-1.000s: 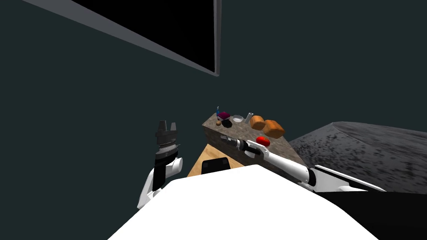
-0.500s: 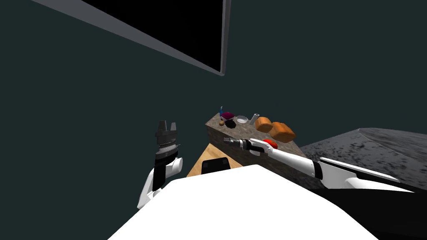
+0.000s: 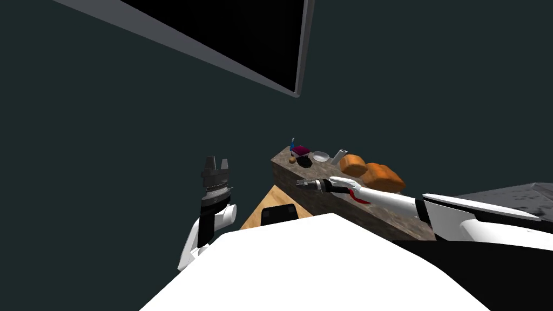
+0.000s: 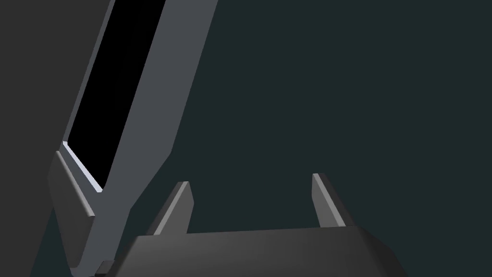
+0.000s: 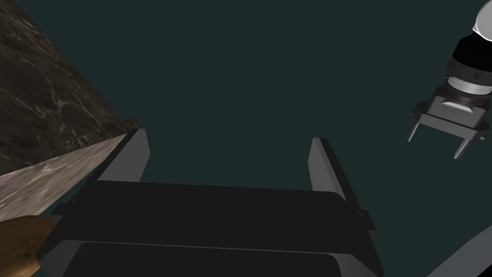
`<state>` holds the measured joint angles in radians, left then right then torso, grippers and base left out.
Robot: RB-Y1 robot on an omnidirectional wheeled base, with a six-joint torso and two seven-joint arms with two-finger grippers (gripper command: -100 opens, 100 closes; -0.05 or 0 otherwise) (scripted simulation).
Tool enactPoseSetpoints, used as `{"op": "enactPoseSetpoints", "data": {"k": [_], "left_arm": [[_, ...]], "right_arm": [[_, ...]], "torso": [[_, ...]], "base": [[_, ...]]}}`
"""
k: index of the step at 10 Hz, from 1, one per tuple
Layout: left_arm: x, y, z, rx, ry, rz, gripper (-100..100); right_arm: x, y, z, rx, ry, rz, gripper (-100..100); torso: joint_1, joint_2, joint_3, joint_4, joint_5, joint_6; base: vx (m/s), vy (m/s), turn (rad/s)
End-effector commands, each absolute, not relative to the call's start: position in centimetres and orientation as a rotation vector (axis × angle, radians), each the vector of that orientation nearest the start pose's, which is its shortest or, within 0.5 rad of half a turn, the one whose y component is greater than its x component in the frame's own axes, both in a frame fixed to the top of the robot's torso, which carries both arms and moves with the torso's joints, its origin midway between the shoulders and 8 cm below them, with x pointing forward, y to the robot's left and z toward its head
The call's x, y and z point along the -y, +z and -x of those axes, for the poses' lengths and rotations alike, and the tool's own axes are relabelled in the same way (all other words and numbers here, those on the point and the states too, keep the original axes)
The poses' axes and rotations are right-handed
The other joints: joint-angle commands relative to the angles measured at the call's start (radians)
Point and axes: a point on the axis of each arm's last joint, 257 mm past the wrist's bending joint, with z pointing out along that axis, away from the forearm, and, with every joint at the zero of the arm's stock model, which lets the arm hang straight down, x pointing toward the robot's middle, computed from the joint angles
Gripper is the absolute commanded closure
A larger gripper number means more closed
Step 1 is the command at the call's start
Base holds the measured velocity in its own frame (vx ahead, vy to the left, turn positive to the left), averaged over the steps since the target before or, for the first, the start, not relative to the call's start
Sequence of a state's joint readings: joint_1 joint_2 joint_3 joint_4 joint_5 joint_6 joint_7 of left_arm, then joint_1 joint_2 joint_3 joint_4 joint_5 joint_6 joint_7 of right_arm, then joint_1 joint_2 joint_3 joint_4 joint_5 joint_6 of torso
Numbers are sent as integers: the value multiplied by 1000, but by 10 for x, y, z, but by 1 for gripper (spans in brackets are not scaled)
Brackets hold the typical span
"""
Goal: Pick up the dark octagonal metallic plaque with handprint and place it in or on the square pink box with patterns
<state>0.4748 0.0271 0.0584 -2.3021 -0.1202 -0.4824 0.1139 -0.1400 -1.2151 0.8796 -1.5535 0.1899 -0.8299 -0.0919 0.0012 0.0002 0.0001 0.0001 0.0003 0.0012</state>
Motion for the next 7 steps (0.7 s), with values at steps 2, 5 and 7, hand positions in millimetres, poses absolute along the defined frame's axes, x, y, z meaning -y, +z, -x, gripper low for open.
{"op": "enactPoseSetpoints", "data": {"k": [2, 5, 7], "left_arm": [[-278, 38, -344, -657, -1286, 580, 0], [-278, 38, -344, -657, -1286, 580, 0], [-278, 38, -344, -657, -1286, 580, 0]], "right_arm": [[237, -300, -311, -2166, 1218, 508, -100], [274, -310, -308, -2253, 1134, 532, -100], [313, -316, -305, -2335, 1046, 549, -100]], "torso": [[0, 0, 0, 0, 0, -1], [0, 0, 0, 0, 0, 0], [-1, 1, 0, 0, 0, 0]], "base": [[1, 16, 200], [-2, 9, 126], [-5, 7, 181]]}}
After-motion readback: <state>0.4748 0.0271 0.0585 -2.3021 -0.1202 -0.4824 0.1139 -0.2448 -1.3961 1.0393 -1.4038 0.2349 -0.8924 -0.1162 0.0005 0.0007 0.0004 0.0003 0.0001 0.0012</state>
